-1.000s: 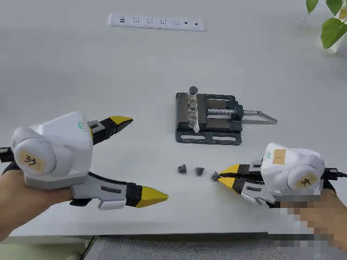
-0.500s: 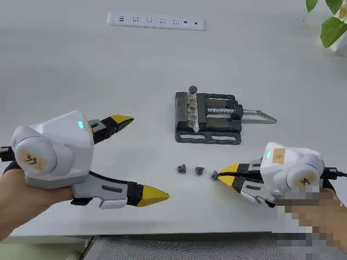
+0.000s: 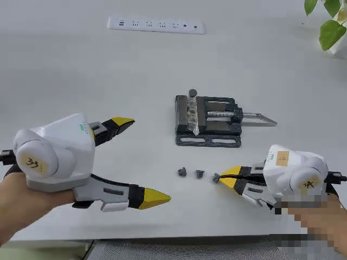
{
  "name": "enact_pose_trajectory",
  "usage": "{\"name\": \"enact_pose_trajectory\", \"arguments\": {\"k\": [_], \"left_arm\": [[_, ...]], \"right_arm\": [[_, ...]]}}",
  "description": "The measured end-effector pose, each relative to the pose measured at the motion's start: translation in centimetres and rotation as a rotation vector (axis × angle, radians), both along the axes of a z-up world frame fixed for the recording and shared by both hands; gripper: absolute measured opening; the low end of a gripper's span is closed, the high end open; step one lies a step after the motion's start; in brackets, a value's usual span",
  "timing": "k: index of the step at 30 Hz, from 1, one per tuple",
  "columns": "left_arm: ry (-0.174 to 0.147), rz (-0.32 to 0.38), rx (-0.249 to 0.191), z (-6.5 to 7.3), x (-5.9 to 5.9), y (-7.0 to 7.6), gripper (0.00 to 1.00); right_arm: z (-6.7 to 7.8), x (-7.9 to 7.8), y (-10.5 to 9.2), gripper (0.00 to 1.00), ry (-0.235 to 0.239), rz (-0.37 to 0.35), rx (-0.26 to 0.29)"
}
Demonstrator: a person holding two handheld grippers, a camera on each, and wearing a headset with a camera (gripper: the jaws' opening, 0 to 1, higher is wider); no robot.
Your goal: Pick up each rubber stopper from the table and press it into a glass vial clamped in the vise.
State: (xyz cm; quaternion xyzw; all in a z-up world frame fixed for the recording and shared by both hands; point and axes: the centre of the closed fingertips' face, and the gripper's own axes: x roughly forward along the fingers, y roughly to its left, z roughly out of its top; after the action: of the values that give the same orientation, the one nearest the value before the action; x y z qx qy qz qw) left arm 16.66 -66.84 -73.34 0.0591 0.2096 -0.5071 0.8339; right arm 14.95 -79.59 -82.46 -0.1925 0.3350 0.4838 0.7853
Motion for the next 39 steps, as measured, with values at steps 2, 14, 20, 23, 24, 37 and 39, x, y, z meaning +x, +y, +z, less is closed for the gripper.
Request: {"name": "enact_pose_trajectory", "arguments": {"k": [2, 14, 20, 23, 24, 37, 39], "left_arm": [[-0.004, 0.003, -0.003, 0.2, 0.1, -0.1, 0.99], [-0.067, 0.014, -0.024, 2.5, 1.4, -1.2, 0.99], [-0.139, 0.036, -0.033, 4.2, 2.2, -2.1, 0.91], [-0.155, 0.065, -0.042, 5.0, 2.7, -2.5, 0.84], [-0.158, 0.072, -0.051, 5.3, 2.8, -2.6, 0.81], [-0.171, 0.116, -0.065, 6.7, 3.4, -3.9, 0.48], [-0.166, 0.117, -0.066, 6.7, 3.3, -4.3, 0.43]], "right_arm": [[0.6, 0.2, -0.1, 0.00, -0.009, -0.012, 0.011], [7.8, 2.6, 0.4, 0.00, -0.118, -0.137, 0.153], [10.6, 3.8, 0.9, 0.00, -0.154, -0.202, 0.209], [11.8, 4.1, 1.5, 0.00, -0.158, -0.229, 0.235], [12.1, 4.1, 1.8, 0.00, -0.157, -0.230, 0.244], [14.3, 4.1, 3.9, 0.00, -0.179, -0.251, 0.279], [14.7, 4.2, 4.1, 0.00, -0.184, -0.257, 0.292]]}}
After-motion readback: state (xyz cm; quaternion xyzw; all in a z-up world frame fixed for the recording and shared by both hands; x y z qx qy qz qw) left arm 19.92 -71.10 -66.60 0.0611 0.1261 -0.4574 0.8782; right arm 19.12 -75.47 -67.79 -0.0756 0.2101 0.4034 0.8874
